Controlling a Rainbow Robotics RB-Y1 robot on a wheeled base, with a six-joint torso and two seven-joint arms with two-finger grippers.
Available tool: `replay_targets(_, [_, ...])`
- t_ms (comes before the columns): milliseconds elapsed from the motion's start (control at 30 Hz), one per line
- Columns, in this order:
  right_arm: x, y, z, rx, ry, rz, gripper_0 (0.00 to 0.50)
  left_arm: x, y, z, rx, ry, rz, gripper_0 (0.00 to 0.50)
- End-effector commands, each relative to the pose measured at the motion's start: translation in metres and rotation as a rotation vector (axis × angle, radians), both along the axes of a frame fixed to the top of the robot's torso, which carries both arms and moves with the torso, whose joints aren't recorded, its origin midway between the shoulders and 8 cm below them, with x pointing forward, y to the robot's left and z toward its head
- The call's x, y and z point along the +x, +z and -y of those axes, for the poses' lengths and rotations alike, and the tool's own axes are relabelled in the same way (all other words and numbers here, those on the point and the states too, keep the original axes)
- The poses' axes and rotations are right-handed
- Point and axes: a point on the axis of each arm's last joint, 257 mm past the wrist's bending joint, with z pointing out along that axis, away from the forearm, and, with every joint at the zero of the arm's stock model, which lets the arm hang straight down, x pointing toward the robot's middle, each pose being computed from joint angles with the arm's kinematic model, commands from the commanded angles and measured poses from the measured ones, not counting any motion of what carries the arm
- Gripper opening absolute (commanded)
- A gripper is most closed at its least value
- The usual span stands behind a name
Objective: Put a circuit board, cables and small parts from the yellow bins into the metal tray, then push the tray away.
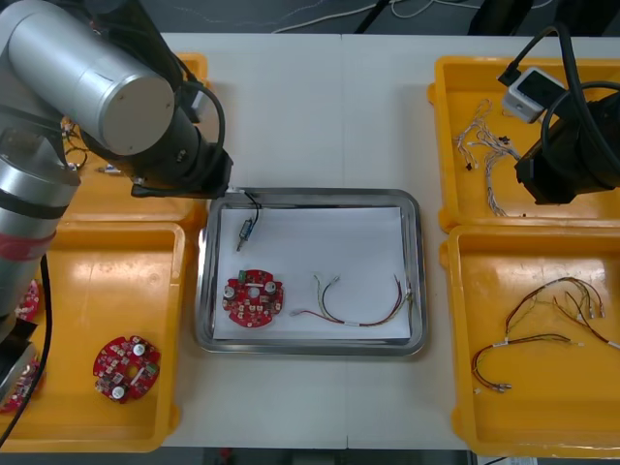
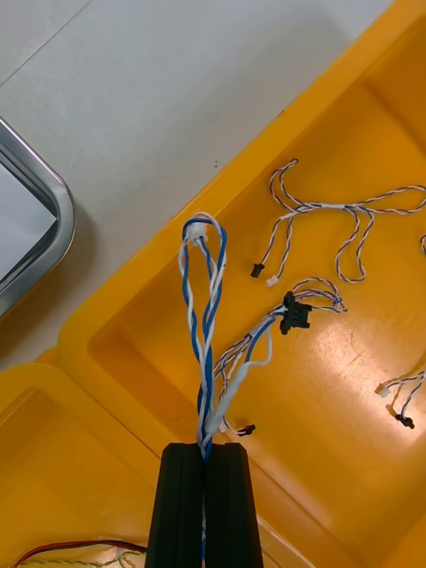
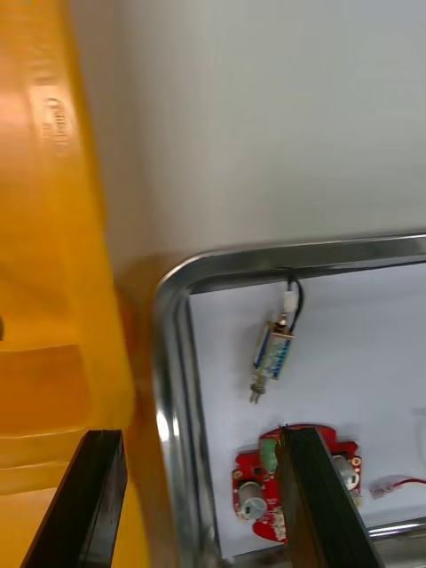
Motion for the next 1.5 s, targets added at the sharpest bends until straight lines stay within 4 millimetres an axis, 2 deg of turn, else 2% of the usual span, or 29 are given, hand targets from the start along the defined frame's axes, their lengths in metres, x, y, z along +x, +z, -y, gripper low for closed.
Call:
replay_targets(33, [-0.004, -0.008, -0.013, 0.006, 0.040, -0.013, 0.000, 0.008, 0.042, -0.037, 0.044, 0.039, 0.057, 0.500])
replay_targets(467, [-0.006, -0.003, -0.044, -0.054, 0.138, -0.037, 0.000, 0.018, 0.061, -0.088, 0.040, 0.200, 0.099, 0.500])
replay_targets(600, [-0.007, -0.002, -0.058, -0.082, 0.180, -0.038, 0.000, 0.018, 0.056, -0.113, 0.052, 0.263, 0.076, 0.500])
replay_targets(867, [-0.008, -0.001, -0.072, -0.092, 0.222, -0.044, 0.000, 0.020, 0.045, -0.148, 0.015, 0.375, 0.107, 0.500])
replay_targets(967, [-0.011, -0.006, -0.085, -0.125, 0.268, -0.056, 0.000, 0.019, 0.043, -0.159, 0.008, 0.416, 0.111, 0.500])
replay_targets(1133, [-0.013, -0.010, -0.108, -0.175, 0.350, -0.067, 0.000, 0.022, 0.039, -0.168, -0.027, 0.497, 0.107, 0.500])
replay_targets(1300, [-0.011, -0.020, -0.138, -0.188, 0.453, -0.062, 0.000, 0.032, 0.039, -0.168, -0.123, 0.594, 0.127, 0.500])
replay_targets(1500, [-0.008, -0.038, -0.153, -0.246, 0.575, -0.065, 0.000, 0.037, 0.039, -0.165, -0.219, 0.694, 0.135, 0.500])
